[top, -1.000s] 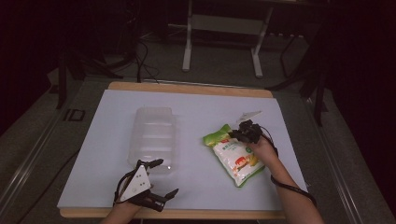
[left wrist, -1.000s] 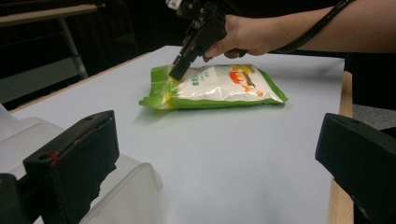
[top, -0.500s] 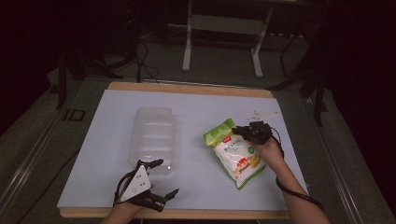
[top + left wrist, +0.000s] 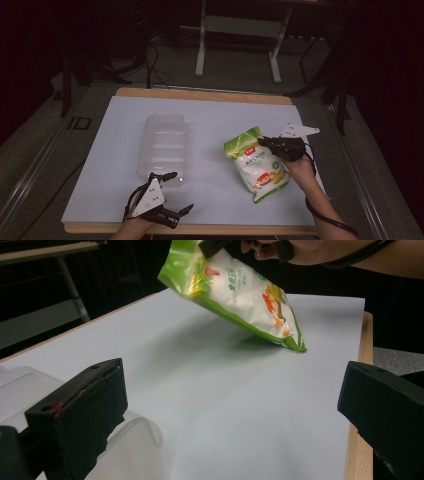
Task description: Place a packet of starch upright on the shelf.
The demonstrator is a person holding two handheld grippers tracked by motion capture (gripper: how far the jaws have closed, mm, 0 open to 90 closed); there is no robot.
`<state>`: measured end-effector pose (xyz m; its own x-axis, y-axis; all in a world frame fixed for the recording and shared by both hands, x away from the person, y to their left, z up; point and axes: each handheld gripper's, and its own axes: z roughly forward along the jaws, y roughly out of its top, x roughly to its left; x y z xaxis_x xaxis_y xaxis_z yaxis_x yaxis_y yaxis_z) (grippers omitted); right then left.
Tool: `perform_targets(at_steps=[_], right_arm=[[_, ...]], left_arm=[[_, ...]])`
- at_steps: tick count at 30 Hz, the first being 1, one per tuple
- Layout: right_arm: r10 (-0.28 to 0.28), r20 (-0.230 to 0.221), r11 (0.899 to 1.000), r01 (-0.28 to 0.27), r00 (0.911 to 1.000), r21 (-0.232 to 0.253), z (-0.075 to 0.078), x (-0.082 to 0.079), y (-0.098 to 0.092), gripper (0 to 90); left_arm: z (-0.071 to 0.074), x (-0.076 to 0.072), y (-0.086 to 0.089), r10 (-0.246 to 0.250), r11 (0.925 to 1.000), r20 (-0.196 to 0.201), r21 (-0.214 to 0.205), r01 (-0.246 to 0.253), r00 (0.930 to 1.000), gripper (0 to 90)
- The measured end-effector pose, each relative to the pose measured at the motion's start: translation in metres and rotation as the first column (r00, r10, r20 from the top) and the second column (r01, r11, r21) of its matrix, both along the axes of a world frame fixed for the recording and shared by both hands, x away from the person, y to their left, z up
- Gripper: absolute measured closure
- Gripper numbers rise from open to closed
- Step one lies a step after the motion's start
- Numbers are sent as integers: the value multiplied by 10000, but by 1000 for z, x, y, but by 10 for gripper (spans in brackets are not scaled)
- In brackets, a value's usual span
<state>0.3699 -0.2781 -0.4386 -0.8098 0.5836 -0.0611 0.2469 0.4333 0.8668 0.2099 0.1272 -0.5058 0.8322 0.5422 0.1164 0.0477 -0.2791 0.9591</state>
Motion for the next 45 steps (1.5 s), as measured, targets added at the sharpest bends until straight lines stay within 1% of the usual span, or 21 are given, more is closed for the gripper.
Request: perform_targets(at_steps=[4, 13, 14, 15, 16, 20, 21, 24, 26, 28, 29, 30, 32, 33, 35, 37, 38, 41, 43, 44, 45], right_arm=[[14, 168, 9995, -19, 9999, 321, 6, -12, -6, 865], [169, 460, 9973, -201, 9988, 706, 20, -39, -16, 868], [169, 460, 9973, -201, 9988, 706, 20, -39, -16, 868], [212, 480, 9969, -248, 9986, 750, 21, -42, -17, 868], [245, 538, 9955, -294, 9982, 906, 25, -51, -19, 869], [337, 642, 9937, -403, 9974, 1050, 31, -62, -21, 871], [452, 692, 9908, -536, 9966, 1245, 36, -69, -21, 875], [695, 885, 9859, -820, 9936, 1461, 44, -80, -20, 878], [785, 1003, 9846, -929, 9919, 1480, 47, -84, -19, 880], [939, 1319, 9817, -1138, 9868, 1526, 56, -94, -16, 883], [939, 1319, 9817, -1138, 9868, 1526, 56, -94, -16, 883], [979, 1488, 9801, -1212, 9840, 1569, 62, -98, -13, 884], [952, 1578, 9796, -1207, 9829, 1606, 64, -98, -12, 884], [907, 1645, 9771, -1197, 9822, 1758, 70, -98, -11, 884], [891, 1703, 9752, -1207, 9814, 1857, 74, -97, -10, 884], [924, 1736, 9738, -1253, 9805, 1895, 77, -98, -8, 884], [1070, 1839, 9719, -1418, 9771, 1879, 83, -100, -2, 884], [1278, 2016, 9683, -1662, 9711, 1864, 91, -105, 6, 885], [1323, 2120, 9672, -1729, 9683, 1862, 93, -107, 8, 884], [1544, 2172, 9601, -1982, 9638, 1973, 98, -109, 12, 884], [1587, 2255, 9591, -2043, 9612, 1960, 100, -111, 15, 884]], left_arm=[[0, 0, -1, -34, 10000, -6, -15, 34, 10000, 0], [-1, -1, -4, -103, 9999, -50, 18, 103, 9999, 0], [-1, -1, -4, -103, 9999, -50, 18, 103, 9999, 0], [-1, -2, -4, -110, 9999, -40, 31, 110, 9999, 0], [-1, -2, -5, -118, 9999, -26, 24, 118, 9999, 0], [0, -3, -7, -183, 9998, -31, 3, 183, 9998, 0], [0, -4, -9, -263, 9997, -18, 14, 263, 9997, 0], [1, -6, -12, -419, 9991, 69, 10, 419, 9991, 0], [2, -7, -13, -450, 9990, 92, -24, 450, 9989, 0], [4, -7, -15, -525, 9986, 193, -55, 527, 9984, 0], [4, -7, -15, -525, 9986, 193, -55, 527, 9984, 0], [7, -7, -17, -539, 9983, 158, -223, 542, 9984, 0], [7, -7, -17, -539, 9983, 158, -223, 542, 9984, 0], [14, -7, -19, -594, 9975, 59, -388, 595, 9982, 0], [21, -7, -21, -574, 9960, 95, -678, 580, 9983, 0], [27, -6, -25, -605, 9940, -61, -916, 597, 9981, 0], [34, -4, -30, -697, 9930, -248, -975, 669, 9973, 0], [39, -2, -36, -630, 9951, -243, -778, 609, 9977, 0], [43, 1, -41, -779, 9941, -466, -791, 741, 9959, 0], [48, 5, -46, -890, 9926, -522, -874, 843, 9947, 0], [48, 5, -46, -890, 9926, -522, -874, 843, 9947, 0]])
